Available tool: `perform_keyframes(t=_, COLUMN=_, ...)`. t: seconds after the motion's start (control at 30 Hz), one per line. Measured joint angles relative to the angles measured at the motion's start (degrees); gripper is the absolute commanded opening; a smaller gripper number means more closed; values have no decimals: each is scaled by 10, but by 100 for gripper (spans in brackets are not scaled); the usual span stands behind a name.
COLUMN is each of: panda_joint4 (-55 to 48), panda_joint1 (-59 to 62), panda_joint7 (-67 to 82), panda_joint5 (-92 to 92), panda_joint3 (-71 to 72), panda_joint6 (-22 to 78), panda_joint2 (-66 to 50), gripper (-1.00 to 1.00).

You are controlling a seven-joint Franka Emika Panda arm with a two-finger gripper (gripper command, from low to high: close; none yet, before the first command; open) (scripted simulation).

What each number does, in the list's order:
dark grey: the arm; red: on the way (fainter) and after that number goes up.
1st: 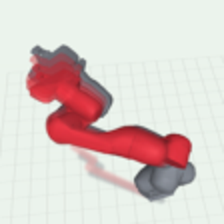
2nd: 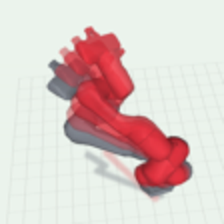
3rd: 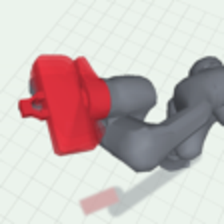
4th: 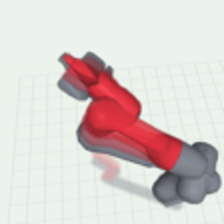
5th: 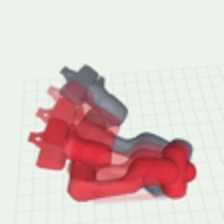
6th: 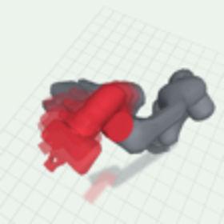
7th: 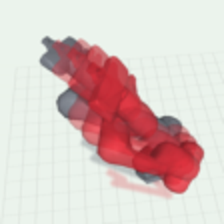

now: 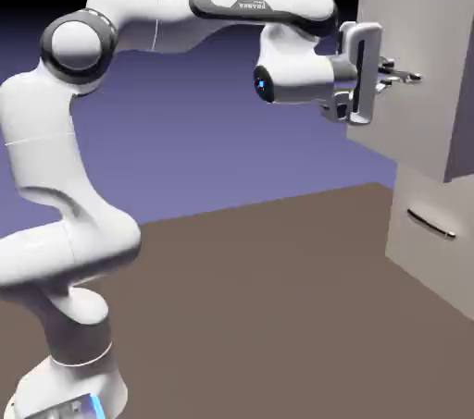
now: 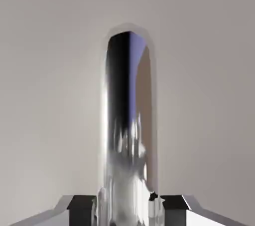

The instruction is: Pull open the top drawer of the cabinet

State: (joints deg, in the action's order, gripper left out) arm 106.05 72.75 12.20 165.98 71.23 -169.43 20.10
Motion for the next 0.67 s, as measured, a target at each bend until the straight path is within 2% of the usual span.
perform_keyframes(t=0.53, panda_joint4=160, panda_joint1=-332, panda_joint7=8, panda_joint5=0, panda_joint3=-307, panda_joint6=1, panda_joint2=85, gripper=-100)
perform_keyframes(t=0.57, panda_joint4=171, panda_joint1=-349, panda_joint7=7, panda_joint5=-2, panda_joint3=-322, panda_joint6=0, panda_joint2=95, gripper=100)
perform_keyframes(t=0.67, panda_joint4=190, panda_joint1=-370, panda_joint7=-4, panda_joint5=-10, panda_joint3=-339, panda_joint6=-4, panda_joint2=115, gripper=100)
